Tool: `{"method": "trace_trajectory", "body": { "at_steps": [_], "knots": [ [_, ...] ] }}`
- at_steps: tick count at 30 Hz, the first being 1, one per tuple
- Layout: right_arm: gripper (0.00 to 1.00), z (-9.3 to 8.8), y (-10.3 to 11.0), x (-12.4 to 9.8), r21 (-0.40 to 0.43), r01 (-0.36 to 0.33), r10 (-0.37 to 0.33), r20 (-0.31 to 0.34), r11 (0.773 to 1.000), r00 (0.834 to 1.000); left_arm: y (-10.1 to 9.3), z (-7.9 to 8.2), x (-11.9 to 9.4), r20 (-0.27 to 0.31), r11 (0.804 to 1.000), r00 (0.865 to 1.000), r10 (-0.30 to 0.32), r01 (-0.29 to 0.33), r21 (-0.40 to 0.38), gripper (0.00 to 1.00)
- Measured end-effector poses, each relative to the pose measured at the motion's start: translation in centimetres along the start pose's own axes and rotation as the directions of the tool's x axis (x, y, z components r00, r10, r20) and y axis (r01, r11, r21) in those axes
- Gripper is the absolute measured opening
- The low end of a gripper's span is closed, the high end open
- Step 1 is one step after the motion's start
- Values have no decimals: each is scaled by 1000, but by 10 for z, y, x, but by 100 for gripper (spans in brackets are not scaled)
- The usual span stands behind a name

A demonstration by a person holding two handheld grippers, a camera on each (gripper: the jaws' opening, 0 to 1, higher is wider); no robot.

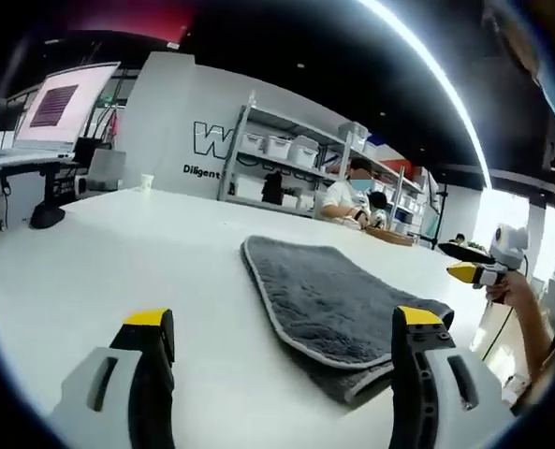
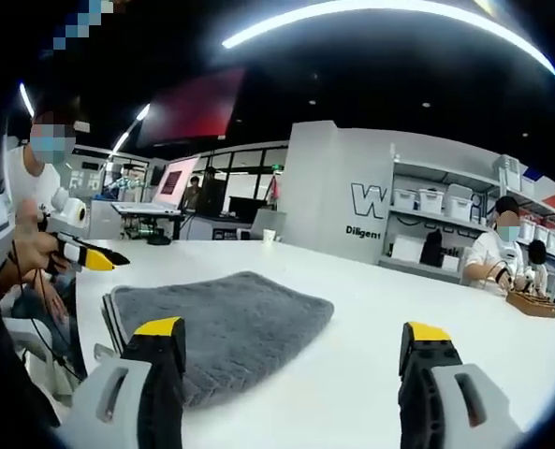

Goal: Open the folded towel by lifting each exposed corner and separating the folded layers until the towel lies flat within the target outline without major curled edges

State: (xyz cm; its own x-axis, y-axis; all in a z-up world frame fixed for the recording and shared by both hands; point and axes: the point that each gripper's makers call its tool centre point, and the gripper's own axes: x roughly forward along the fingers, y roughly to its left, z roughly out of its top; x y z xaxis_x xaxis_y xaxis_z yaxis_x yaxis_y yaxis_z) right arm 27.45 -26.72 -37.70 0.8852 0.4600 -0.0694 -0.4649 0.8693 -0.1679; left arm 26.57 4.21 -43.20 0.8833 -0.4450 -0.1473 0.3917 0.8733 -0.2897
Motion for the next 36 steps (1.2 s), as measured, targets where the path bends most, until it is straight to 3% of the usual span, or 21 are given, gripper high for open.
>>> {"method": "trace_trajectory", "body": {
  "at_steps": [5,10,12,15,16,22,29,36],
  "knots": [
    [91,0,2,1,-1,-8,8,1,1000,1000,-8,-2,3,15,998,999,-32,33,-48,83],
    [87,0,3,0,-7,-14,14,2,1000,1000,-20,-14,3,-50,993,994,-92,88,-81,67],
    [87,-1,4,0,-10,-16,16,-1,1000,1000,-25,-23,5,-101,994,989,-105,100,-49,66],
    [86,-2,6,2,-13,-24,24,-9,1000,1000,-27,-25,7,-109,994,989,-105,100,-47,66],
    [85,-2,7,2,-15,-30,30,-10,999,999,-35,-34,8,-144,986,979,-147,134,-96,64],
    [80,-3,7,2,-22,-32,31,-14,999,999,-44,-45,8,-161,976,969,-186,164,-141,53],
    [77,-5,9,3,-19,-42,42,-19,999,999,-47,-40,9,-146,972,969,-198,175,-154,48],
    [75,-4,11,9,-15,-57,57,-21,998,998,-47,-32,19,-89,971,977,-194,178,-159,38]
  ]
}}
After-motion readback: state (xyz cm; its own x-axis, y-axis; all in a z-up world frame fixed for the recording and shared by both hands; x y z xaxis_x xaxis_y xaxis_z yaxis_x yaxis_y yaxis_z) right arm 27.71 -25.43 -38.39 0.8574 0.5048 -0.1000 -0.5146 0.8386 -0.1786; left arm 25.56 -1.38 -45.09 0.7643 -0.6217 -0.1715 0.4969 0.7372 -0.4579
